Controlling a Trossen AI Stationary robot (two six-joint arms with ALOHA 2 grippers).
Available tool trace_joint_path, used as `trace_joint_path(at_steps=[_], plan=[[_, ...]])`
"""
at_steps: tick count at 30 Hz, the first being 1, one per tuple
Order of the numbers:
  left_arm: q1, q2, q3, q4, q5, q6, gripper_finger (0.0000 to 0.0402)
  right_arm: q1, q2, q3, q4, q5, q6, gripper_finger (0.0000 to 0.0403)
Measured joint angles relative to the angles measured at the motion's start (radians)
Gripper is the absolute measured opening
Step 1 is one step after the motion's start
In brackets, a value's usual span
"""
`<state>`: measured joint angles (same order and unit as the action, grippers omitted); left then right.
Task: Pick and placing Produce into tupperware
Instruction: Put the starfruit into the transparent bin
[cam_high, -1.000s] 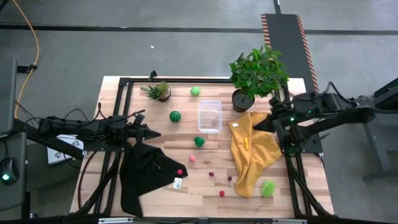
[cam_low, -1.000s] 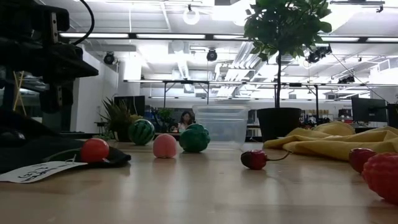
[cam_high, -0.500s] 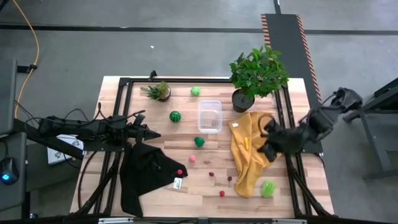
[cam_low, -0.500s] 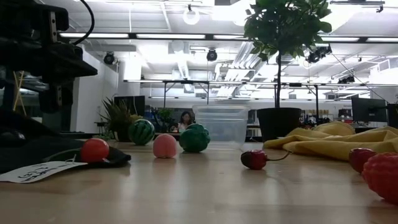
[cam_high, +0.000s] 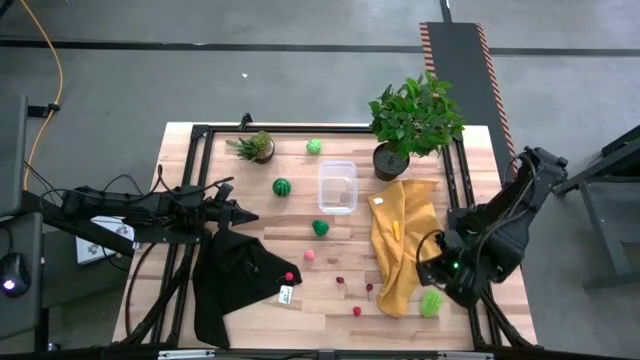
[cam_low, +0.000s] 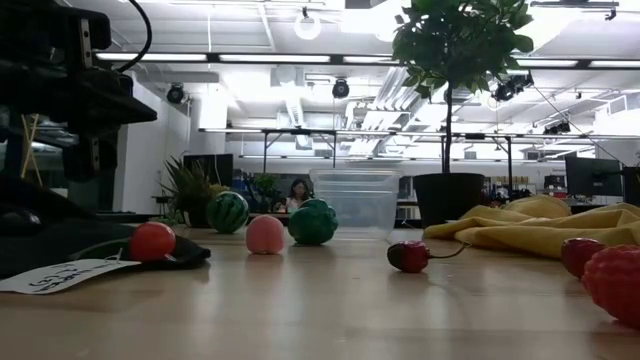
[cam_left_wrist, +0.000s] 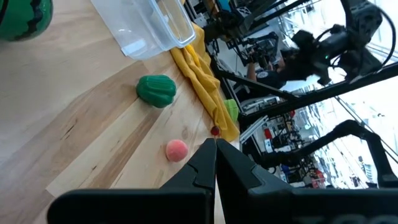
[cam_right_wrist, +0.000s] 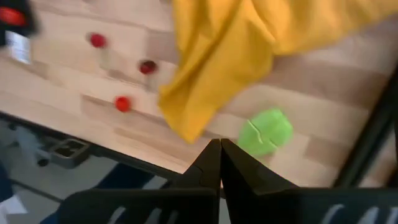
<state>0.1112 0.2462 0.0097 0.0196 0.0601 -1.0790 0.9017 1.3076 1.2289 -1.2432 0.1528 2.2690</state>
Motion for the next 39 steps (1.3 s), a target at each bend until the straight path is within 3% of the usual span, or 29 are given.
trace_joint_path(at_steps=[5,14,24,27,32,39], plan=[[0.000,0.000,0.000,0.000,0.000,0.000,0.0001,0.016,0.044,0.000,0.031,-0.107,0.057,0.0028],[0.000,0.000,0.000,0.000,0.000,0.000,0.0001,-0.018,0.098,0.000,0.045,-0.201,0.101,0.0159],[0.000,0.000,0.000,0.000,0.000,0.000,0.0001,-0.025,0.140,0.000,0.110,-0.126,0.024,0.0176],[0.000,0.000,0.000,0.000,0.001,0.000,0.0001,-0.025,0.140,0.000,0.143,-0.141,-0.108,0.0176],[0.000,0.000,0.000,0.007,0.020,0.000,0.0001,-0.027,0.140,0.000,0.175,-0.157,-0.480,0.0176],[0.000,0.000,0.000,0.007,0.026,0.000,0.0001,-0.032,0.140,0.000,0.041,-0.192,-1.032,0.0176]])
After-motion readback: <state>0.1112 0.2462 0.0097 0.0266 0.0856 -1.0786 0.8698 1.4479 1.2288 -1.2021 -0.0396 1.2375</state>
